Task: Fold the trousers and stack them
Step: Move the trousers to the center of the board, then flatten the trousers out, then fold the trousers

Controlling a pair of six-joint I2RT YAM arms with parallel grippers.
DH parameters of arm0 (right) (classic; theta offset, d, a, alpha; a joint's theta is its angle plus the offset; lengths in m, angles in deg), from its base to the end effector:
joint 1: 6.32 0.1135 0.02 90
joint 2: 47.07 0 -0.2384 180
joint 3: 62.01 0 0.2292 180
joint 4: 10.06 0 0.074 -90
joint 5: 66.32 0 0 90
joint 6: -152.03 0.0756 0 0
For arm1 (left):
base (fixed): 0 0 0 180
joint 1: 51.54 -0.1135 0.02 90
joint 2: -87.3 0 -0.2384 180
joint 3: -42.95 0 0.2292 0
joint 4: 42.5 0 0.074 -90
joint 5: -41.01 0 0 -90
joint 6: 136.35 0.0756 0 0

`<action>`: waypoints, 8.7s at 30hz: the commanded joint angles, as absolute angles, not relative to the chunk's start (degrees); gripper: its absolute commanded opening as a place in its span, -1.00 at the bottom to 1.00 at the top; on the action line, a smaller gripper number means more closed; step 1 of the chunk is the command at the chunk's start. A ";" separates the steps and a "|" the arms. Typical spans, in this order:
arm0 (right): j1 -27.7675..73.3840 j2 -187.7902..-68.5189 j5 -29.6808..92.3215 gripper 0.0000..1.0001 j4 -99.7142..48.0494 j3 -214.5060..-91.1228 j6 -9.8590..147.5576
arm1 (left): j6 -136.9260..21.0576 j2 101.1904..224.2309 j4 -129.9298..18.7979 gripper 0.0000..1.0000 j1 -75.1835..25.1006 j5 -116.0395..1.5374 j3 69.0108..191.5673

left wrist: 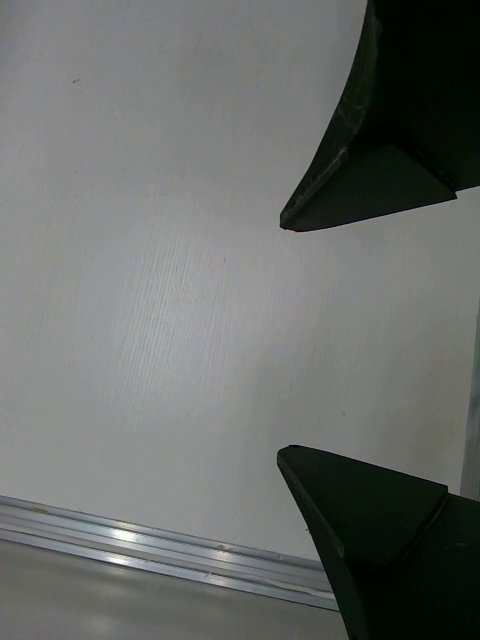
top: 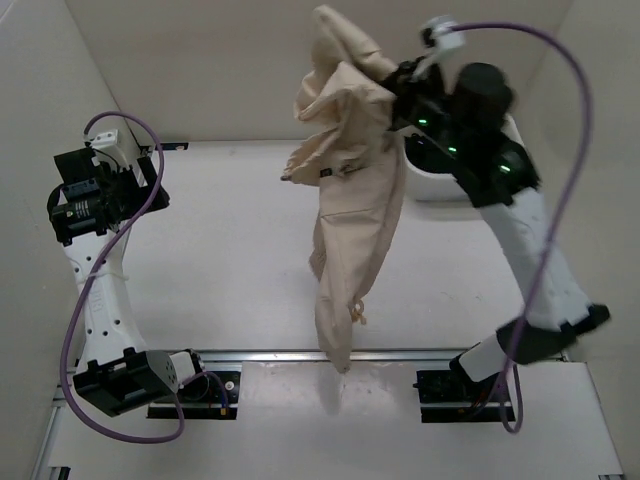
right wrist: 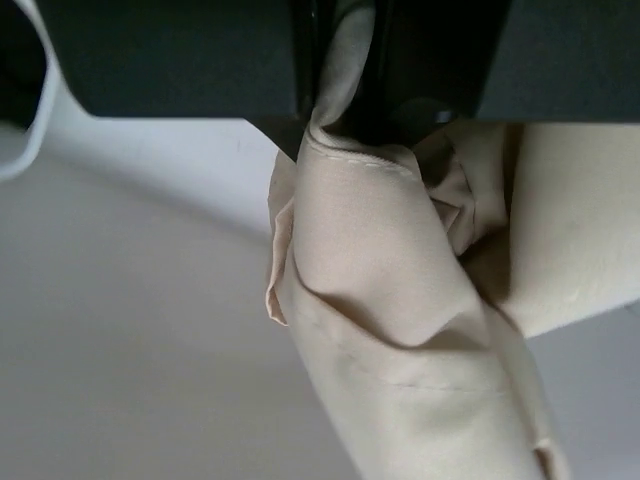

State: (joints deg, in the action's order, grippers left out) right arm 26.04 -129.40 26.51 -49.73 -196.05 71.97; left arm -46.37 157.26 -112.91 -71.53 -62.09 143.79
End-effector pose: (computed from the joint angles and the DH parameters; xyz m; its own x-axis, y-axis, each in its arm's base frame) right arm 0.2315 0.1511 0.5608 0.0742 0.2511 -0.9651 -0.5972 0.7863 0.1587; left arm 0.2397 0.0690 0.3611 -0.5981 -0.2179 -0.7712 -0.1689 0.9750 -0.1445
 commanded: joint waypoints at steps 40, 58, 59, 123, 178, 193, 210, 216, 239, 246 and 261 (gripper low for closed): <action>46.06 -140.75 37.91 0.93 -46.60 -131.49 85.05 | -46.35 192.77 -102.49 -0.10 -46.18 -73.42 129.48; 25.69 -132.59 24.72 -1.00 -92.00 -153.97 74.71 | -46.35 168.96 -118.73 -0.71 -49.61 -48.11 135.53; 24.89 -133.11 25.69 -1.00 -93.43 -154.00 73.12 | -46.35 168.95 -118.75 -0.71 -49.61 -48.11 136.86; 8.37 -114.32 17.27 -1.00 -78.84 -153.74 95.70 | -46.35 185.99 -133.08 -0.22 -56.65 -62.26 150.85; -27.15 -102.18 -14.62 -0.49 -95.37 -133.16 100.35 | -46.35 176.78 -106.36 -0.47 -100.23 -31.59 111.21; -26.45 -110.96 12.65 0.81 -83.43 -141.60 90.51 | -46.35 172.20 -125.07 0.69 -81.45 -51.26 134.49; -23.99 -144.54 21.13 0.75 -72.71 -154.70 92.26 | -46.35 190.83 -108.73 0.12 -56.11 -37.12 130.10; -20.56 -151.92 18.68 0.78 -74.63 -154.79 92.27 | -46.35 191.37 -108.73 -0.67 -56.37 -38.88 129.58; -21.61 -142.29 14.54 -1.00 -81.56 -163.04 89.37 | -46.35 189.88 -108.21 -0.72 -69.11 -26.23 162.00; -27.57 -124.35 9.46 -1.00 -82.89 -152.27 89.36 | -46.35 177.15 -105.23 -0.72 -82.90 -28.94 147.37; -30.49 -120.89 10.50 -1.00 -76.83 -138.43 90.51 | -46.35 162.89 -95.20 -0.72 -97.33 -39.49 120.16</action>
State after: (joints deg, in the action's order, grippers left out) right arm -30.04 -120.04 11.56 -81.07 -133.45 90.77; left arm -46.50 164.49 -100.50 -97.10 -36.94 116.45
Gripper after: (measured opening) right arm 0.003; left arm 0.153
